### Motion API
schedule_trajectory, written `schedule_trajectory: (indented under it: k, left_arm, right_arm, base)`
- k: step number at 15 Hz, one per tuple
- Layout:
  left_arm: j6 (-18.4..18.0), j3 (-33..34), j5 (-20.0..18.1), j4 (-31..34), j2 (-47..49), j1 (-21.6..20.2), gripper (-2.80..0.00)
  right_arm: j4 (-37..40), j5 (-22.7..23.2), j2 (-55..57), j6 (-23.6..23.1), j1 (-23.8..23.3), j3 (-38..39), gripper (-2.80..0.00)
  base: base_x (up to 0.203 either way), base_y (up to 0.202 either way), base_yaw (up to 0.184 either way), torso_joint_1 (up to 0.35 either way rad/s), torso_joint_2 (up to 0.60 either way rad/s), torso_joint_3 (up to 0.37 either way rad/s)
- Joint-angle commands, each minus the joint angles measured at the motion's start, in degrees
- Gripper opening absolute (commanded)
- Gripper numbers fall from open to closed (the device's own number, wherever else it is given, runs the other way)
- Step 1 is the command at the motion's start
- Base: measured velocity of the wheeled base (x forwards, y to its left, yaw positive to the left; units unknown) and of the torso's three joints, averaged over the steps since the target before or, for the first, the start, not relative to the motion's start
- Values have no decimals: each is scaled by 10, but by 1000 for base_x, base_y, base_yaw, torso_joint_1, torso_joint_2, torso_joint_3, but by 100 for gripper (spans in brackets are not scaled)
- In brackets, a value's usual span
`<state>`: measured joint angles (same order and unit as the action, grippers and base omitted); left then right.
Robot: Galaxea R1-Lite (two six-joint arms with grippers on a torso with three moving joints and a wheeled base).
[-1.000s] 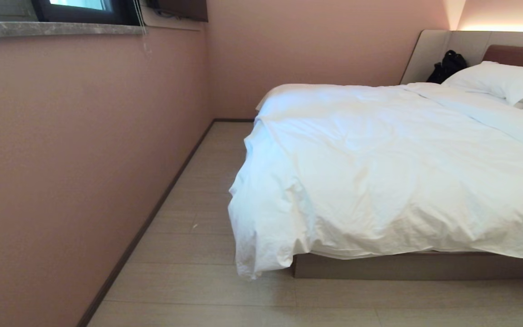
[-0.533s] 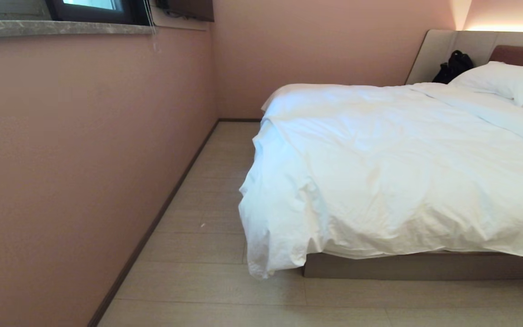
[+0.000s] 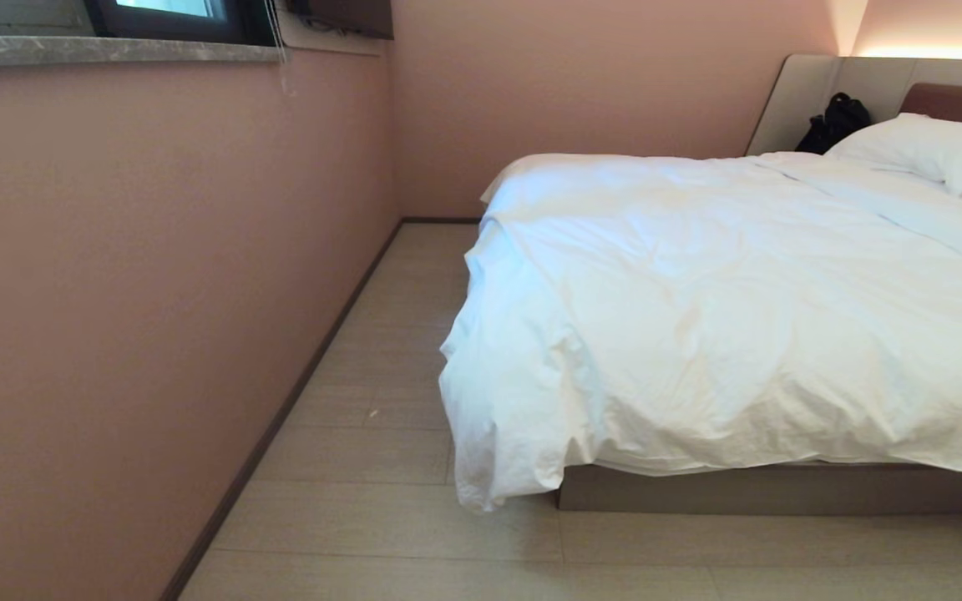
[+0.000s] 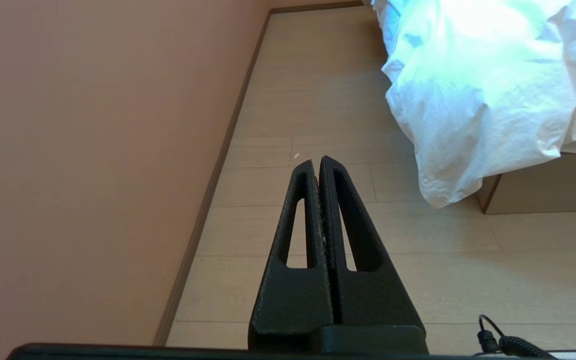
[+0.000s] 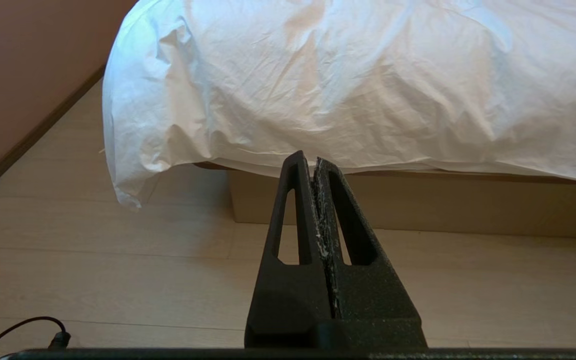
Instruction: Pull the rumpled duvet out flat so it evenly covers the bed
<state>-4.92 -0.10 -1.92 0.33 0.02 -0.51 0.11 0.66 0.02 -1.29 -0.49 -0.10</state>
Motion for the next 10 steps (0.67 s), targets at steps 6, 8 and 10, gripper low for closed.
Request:
schedule_trajectory:
  k: [6, 8, 10]
  left_arm:
    - [0, 0, 0, 0, 0, 0, -280]
    - [3, 0, 0, 0, 0, 0, -280]
    - [5, 0, 0, 0, 0, 0, -280]
  right_arm:
    - [0, 0, 1, 1, 0, 0, -280]
    - [0, 0, 1, 1, 0, 0, -280]
    - [0, 0, 1, 1, 0, 0, -280]
  base:
    - [0, 0, 0, 0, 0, 0]
    - [0, 0, 0, 0, 0, 0]
    - [0, 0, 0, 0, 0, 0]
